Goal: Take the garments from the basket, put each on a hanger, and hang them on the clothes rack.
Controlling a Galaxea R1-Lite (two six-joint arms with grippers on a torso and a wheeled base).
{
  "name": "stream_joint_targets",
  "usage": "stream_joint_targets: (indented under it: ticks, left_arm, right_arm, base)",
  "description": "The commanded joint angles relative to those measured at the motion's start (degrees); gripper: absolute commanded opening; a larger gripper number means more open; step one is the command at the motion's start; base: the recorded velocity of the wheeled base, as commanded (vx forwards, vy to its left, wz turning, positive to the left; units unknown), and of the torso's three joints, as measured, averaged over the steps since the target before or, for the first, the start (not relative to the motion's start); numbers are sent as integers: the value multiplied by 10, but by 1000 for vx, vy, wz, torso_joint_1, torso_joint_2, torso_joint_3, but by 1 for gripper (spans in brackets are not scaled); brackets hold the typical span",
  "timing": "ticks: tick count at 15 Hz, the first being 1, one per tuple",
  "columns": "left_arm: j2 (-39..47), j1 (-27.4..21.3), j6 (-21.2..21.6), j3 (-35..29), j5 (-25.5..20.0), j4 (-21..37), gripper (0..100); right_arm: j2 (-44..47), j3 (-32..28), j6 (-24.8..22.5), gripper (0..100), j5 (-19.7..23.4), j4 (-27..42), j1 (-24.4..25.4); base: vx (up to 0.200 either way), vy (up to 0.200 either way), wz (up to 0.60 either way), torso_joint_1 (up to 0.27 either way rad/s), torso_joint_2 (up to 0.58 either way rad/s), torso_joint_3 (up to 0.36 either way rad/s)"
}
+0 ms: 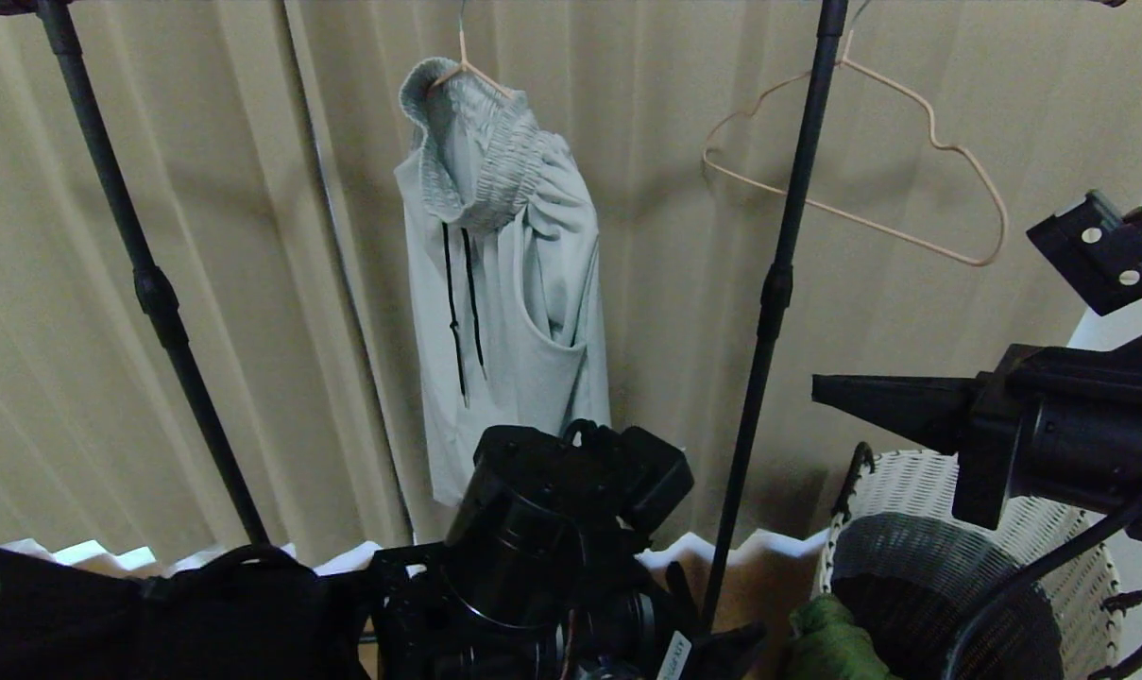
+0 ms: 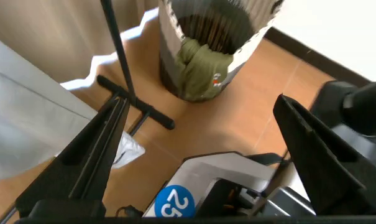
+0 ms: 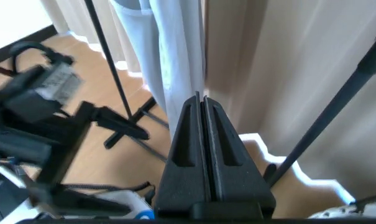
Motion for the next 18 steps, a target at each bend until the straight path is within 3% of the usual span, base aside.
stream_joint_targets:
  ticks: [1, 3, 7, 8, 10, 13, 15, 18]
  left_arm:
    - [19, -1, 0, -2, 2, -1, 100]
    - [16, 3, 3, 0, 32, 2, 100]
    - [-28, 25, 12, 41, 35, 2, 100]
    - [-60, 40, 20, 66, 35, 1, 100]
    - [-113, 63, 27, 100, 35, 0, 100]
    - [-274, 144, 40, 202, 34, 1, 100]
    - [-358, 206, 83, 255, 34, 2, 100]
    - [-446, 304, 110, 310, 29, 0, 100]
  right_arm:
    - [1, 4, 0, 0, 0, -2, -2]
    - [0, 5, -2, 0, -2, 0, -22]
    - [5, 26, -30, 0, -5, 32, -66]
    - [4, 30, -45, 100, -6, 55, -84]
    - [3, 35, -60, 100, -8, 87, -103]
    - [17, 37, -104, 100, -18, 199, -154]
    - [31, 47, -122, 100, -65, 253, -161]
    - [67, 91, -140, 100, -93, 247, -161]
  base:
    - [0, 0, 0, 0, 0, 0]
    - [0, 0, 0, 0, 0, 0]
    - [0, 0, 0, 0, 0, 0]
    - [0, 0, 0, 0, 0, 0]
    - [0, 0, 0, 0, 0, 0]
    - [0, 0, 0, 0, 0, 0]
    - [0, 0, 0, 0, 0, 0]
    - [0, 0, 0, 0, 0, 0]
